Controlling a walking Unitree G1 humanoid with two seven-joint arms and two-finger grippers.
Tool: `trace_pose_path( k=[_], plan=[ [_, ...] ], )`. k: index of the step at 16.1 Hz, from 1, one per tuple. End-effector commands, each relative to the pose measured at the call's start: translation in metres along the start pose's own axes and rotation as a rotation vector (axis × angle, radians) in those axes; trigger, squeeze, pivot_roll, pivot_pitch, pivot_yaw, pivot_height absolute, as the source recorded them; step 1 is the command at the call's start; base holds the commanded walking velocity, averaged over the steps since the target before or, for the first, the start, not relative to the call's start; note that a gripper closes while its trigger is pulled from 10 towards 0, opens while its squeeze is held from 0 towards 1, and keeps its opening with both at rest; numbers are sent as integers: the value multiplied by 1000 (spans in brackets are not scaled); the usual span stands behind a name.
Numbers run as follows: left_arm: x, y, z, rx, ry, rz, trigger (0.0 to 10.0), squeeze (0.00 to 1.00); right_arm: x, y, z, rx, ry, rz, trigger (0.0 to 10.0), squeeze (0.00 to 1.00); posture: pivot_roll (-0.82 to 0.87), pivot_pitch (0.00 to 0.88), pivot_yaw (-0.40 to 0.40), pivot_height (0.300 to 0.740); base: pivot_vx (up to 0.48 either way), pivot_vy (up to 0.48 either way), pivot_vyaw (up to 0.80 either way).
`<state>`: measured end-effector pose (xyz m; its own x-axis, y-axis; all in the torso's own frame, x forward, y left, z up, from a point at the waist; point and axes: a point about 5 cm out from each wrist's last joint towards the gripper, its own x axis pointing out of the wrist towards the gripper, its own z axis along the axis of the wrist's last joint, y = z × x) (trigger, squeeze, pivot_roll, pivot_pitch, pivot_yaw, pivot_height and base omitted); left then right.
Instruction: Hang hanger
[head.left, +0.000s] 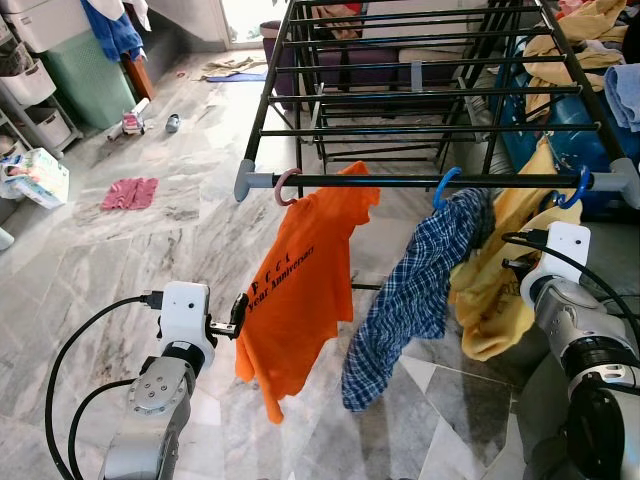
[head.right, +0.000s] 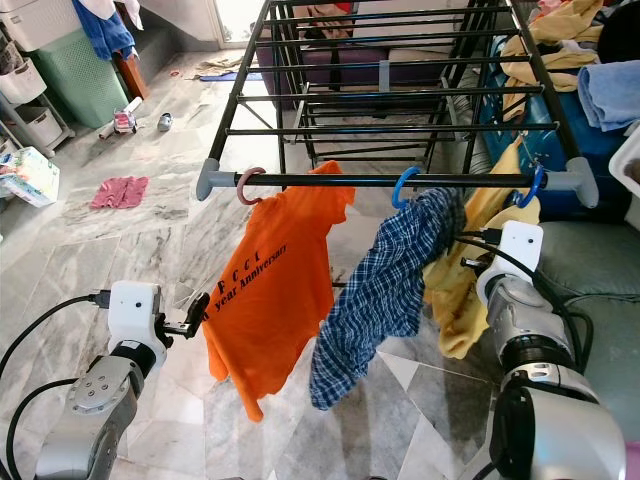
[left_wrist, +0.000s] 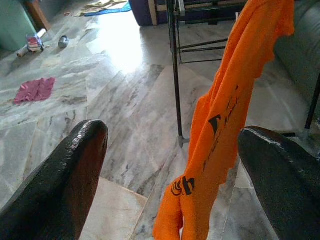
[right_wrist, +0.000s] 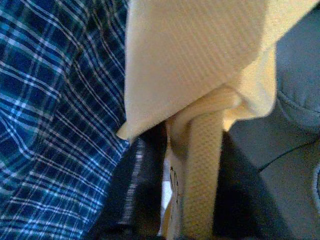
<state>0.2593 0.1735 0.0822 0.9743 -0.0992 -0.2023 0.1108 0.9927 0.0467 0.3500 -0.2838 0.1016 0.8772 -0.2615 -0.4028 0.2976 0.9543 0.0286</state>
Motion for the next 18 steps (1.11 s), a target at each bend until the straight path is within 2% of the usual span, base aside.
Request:
trace_pose_path(
  k=[1,2,6,9,10,11,12,15,18],
  plan=[
    [-1,3,1,15,2,2,10000,0,-1,3,-10,-8,13,20,10000,1000,64,98,102,740,0,0,0],
    [-2,4,0,18,7,5,10000,0,-2,4,-14,-40,13,22,10000,1000,63,99,103,740,0,0,0],
    [0,4,1,21,4,4,10000,0,-7,-3,-20,-68,-39,-30,10000,1000,55,98,105,740,0,0,0],
    [1,2,1,17,2,2,10000,0,-18,-7,-23,-126,-105,-49,10000,1000,46,98,99,740,0,0,0],
    [2,2,2,13,-3,8,10000,0,-27,-11,-23,-127,-144,-74,10000,1000,44,96,99,740,0,0,0],
    [0,5,1,4,1,23,10000,0,-43,-13,-24,-106,-222,-112,10000,1000,39,95,103,740,0,0,0],
    [-1,6,0,5,6,29,10000,0,-51,-11,-26,-105,-245,-117,10000,1000,33,92,105,740,0,0,0],
    [0,6,1,37,-8,48,10000,0,-89,-2,-42,-86,-327,-136,10000,1000,13,92,113,740,0,0,0],
    [-1,5,0,31,-8,59,10000,0,-119,10,-52,-99,-380,-163,10000,1000,-4,97,111,740,0,0,0]
  ],
)
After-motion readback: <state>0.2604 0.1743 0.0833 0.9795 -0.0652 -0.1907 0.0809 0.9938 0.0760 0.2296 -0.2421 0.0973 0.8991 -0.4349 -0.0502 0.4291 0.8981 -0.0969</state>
